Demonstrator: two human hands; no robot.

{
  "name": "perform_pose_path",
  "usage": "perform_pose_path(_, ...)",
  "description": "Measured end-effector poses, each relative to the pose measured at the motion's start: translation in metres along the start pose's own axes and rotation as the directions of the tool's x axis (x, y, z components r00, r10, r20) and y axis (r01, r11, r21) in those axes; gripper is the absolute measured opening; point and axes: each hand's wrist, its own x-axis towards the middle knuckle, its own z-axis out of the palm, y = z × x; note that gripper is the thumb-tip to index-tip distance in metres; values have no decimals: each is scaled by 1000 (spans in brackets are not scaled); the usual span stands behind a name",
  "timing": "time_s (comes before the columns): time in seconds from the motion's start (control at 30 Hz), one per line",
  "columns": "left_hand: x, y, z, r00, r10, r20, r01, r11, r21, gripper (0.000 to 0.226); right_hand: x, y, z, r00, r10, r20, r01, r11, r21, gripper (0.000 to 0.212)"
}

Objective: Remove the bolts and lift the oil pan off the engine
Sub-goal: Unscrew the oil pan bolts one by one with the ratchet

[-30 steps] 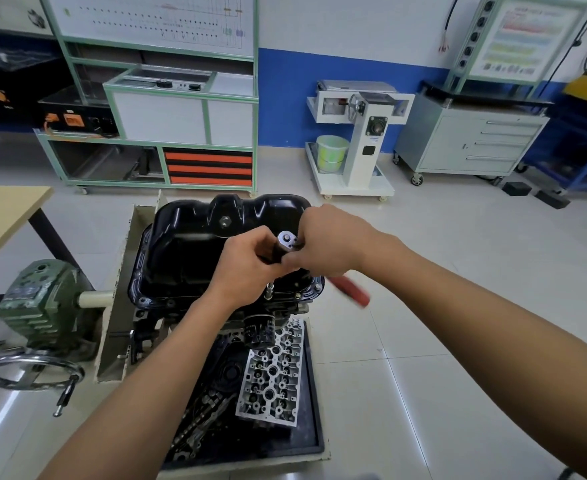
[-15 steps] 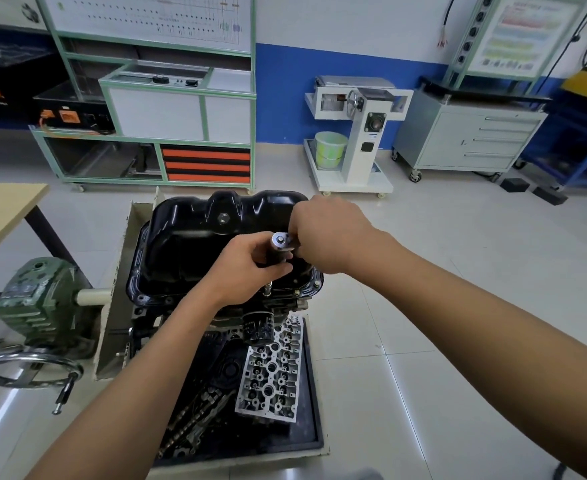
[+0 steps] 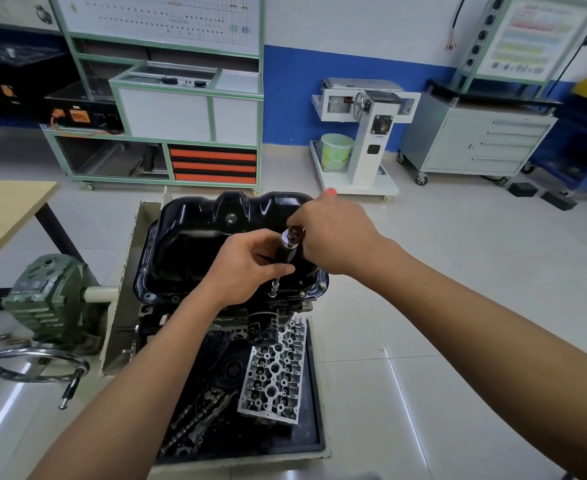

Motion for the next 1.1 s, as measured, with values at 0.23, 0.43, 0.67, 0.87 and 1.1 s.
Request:
perform_pose_path(0.23, 3, -6, 7, 984, 22, -179, -1, 993, 117, 34, -8, -4, -3, 981, 170, 95, -180, 978, 110, 37)
perform_pose_path(0.43, 5, -8, 13, 973, 31, -230, 4, 989, 151, 34, -9, -13, 6, 965, 98, 244, -174, 933, 316, 53)
perform_pose_path(0.67, 5, -9, 5, 993, 31, -117, -22, 997, 81, 30, -5, -7, -6, 995, 81, 60, -86, 993, 81, 27)
perform_pose_path(0.87, 3, -4, 2, 994, -20, 110, 11, 997, 80, 27, 2, -7, 1, 998, -65, -25, 66, 997, 37, 37)
perform_pose_path(1.1, 3, -7, -5, 994, -42, 102, 35, 997, 74, 22, 4, -5, 5, 985, -165, -46, 168, 981, 95, 23)
